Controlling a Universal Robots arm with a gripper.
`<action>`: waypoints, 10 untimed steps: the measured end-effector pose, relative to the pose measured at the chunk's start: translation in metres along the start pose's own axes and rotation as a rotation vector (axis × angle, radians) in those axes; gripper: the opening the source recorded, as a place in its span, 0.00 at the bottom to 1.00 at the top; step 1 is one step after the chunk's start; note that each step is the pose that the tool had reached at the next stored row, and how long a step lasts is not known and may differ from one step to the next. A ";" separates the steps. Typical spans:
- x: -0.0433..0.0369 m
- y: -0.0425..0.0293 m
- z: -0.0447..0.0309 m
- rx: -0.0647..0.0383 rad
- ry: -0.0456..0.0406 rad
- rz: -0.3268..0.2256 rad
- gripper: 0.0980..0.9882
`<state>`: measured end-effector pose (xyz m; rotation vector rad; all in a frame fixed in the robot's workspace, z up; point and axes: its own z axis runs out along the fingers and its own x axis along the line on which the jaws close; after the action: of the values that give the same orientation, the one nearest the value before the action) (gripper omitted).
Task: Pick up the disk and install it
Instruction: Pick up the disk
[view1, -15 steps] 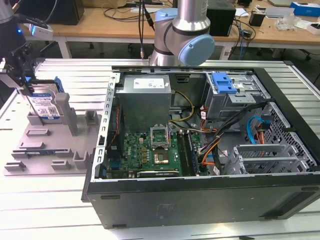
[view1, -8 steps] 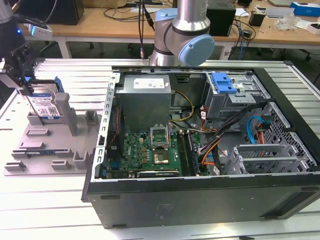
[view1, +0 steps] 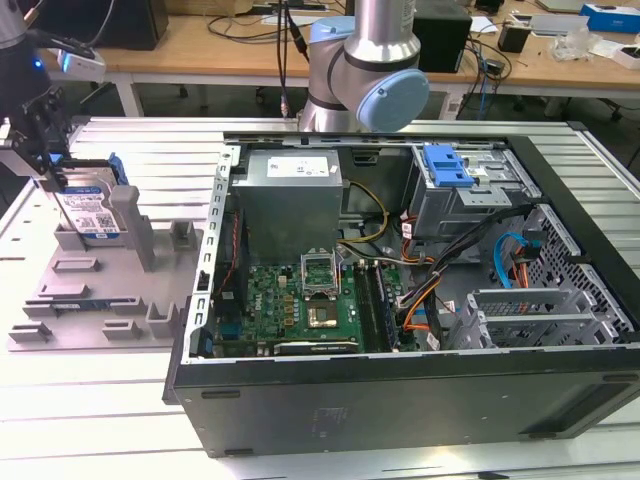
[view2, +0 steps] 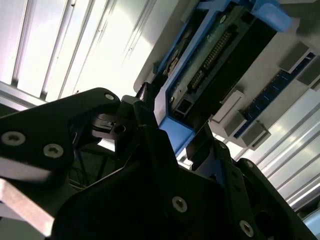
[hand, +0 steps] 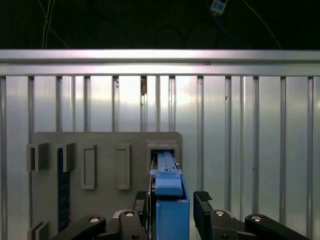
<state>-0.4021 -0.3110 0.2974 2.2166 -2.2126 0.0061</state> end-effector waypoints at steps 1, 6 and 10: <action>0.0000 0.0000 0.0003 0.000 0.0000 0.000 0.45; 0.0000 0.0000 0.0010 0.000 0.0000 0.000 0.45; 0.0000 0.0000 0.0013 0.000 0.0000 0.000 0.45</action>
<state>-0.4021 -0.3110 0.2961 2.2165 -2.2125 0.0060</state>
